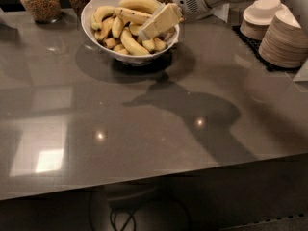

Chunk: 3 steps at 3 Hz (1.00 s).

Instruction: Pick banana from white bowl

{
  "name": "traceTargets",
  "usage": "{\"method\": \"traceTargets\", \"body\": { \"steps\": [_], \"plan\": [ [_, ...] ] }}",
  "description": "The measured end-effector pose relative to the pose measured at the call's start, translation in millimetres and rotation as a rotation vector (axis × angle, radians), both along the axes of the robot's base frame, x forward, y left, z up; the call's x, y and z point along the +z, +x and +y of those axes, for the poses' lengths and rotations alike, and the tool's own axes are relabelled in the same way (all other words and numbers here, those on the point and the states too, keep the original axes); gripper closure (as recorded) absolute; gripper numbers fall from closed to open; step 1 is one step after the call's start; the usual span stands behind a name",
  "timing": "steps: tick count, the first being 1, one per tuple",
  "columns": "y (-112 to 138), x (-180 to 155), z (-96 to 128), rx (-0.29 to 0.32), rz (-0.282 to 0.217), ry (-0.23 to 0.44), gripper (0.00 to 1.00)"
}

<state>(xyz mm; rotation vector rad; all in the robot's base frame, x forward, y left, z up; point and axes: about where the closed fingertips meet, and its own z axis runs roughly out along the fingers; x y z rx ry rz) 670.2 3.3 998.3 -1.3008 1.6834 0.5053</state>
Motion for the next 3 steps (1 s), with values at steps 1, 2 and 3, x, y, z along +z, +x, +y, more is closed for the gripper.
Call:
{"method": "traceTargets", "body": {
  "steps": [1,2,3],
  "plan": [
    [0,0,0,0.0,0.0,0.0,0.0],
    [13,4,1,-0.018,-0.042,0.029,0.0],
    [35,10,14,-0.012,-0.087,0.058,0.0]
  ]
}}
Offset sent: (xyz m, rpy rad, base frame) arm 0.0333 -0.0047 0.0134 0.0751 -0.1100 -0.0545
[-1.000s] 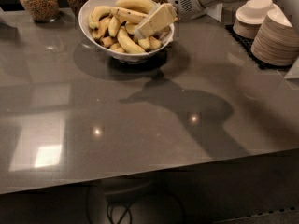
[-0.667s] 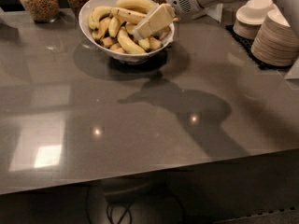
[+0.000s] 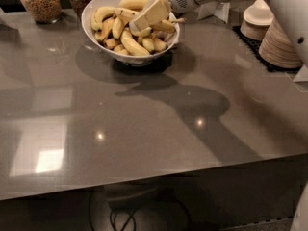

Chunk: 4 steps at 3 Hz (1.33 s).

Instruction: Pick banana from white bowl

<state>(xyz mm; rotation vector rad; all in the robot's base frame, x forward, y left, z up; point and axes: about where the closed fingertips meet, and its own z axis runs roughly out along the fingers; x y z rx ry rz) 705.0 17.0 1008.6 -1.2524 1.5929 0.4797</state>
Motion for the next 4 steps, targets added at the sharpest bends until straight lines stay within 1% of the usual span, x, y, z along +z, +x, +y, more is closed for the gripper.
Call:
{"method": "traceTargets", "body": {
  "steps": [1,2,3,4],
  "plan": [
    [18,-2,14,0.01,-0.014,0.017,0.16],
    [29,-12,26,0.023,0.002,0.013,0.37],
    [38,-21,32,0.026,0.015,0.005,0.43],
    [50,-32,29,0.012,0.025,-0.007,0.42]
  ]
}}
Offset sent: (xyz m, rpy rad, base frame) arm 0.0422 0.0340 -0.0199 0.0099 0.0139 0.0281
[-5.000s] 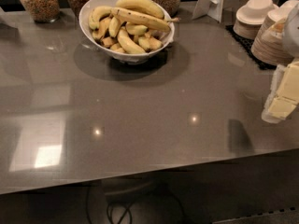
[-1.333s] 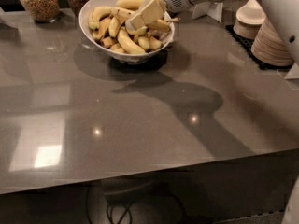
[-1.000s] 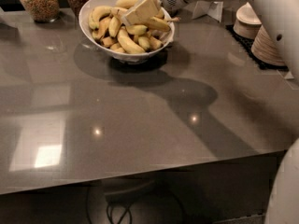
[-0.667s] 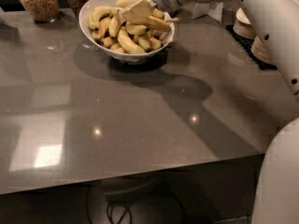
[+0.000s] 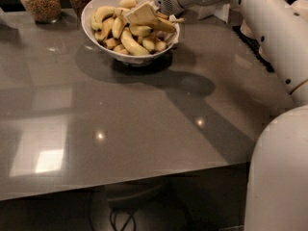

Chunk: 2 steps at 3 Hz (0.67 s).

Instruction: Pick banana from white bowl

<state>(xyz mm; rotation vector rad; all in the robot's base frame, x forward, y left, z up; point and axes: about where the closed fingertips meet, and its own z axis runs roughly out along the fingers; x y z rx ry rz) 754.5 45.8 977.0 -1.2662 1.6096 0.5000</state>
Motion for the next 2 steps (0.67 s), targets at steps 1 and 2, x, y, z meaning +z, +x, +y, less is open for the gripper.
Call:
{"method": "traceTargets", "body": {
  "steps": [1,2],
  "plan": [
    [10,-11,-5,-0.018,0.014,-0.014,0.41],
    [20,-27,-12,-0.037,0.046,-0.038,0.42]
  ]
}}
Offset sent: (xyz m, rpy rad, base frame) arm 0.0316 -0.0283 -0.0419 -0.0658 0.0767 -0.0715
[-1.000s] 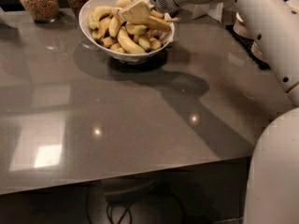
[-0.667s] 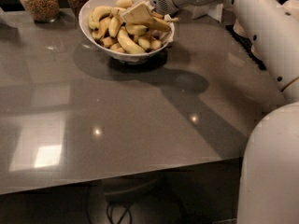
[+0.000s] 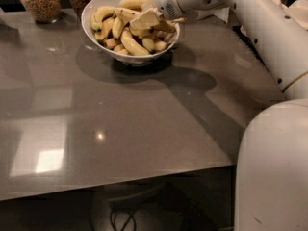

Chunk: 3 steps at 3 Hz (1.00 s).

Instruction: Pick banana from white bowl

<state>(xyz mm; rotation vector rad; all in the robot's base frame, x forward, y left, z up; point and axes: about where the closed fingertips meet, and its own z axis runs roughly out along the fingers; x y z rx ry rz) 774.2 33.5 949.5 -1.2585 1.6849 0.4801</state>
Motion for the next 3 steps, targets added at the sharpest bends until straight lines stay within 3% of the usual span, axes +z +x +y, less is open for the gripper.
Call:
{"method": "traceTargets", "body": {
  "steps": [1,3],
  "plan": [
    [7.7,-10.9,-5.8,-0.013,0.023,-0.02,0.49],
    [8.1,-10.6,-8.4,-0.019,0.032,-0.029,0.92]
  ]
}}
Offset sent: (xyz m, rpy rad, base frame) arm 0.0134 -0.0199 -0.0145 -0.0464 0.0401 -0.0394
